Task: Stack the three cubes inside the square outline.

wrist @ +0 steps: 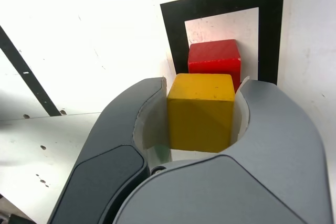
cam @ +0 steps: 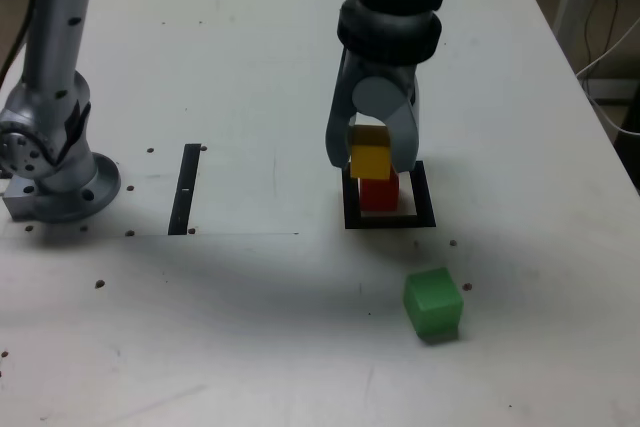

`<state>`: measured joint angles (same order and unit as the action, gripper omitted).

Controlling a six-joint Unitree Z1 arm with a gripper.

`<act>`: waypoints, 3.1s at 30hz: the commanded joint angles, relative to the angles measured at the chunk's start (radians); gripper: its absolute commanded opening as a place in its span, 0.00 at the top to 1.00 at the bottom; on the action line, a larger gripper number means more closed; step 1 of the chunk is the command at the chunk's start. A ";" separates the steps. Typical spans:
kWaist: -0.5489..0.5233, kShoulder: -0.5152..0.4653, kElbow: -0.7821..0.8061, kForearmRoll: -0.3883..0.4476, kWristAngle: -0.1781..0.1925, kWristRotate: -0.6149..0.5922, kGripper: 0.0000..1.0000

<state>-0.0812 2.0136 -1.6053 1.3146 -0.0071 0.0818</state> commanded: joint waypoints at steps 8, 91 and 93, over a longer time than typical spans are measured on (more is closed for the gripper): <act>-0.002 0.017 0.005 -0.011 -0.009 0.021 0.04; -0.390 0.211 -0.250 0.037 0.170 0.501 0.01; -0.394 0.220 -0.258 0.041 0.169 0.499 0.01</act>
<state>-0.4727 2.2252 -1.8520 1.3512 0.1605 0.5812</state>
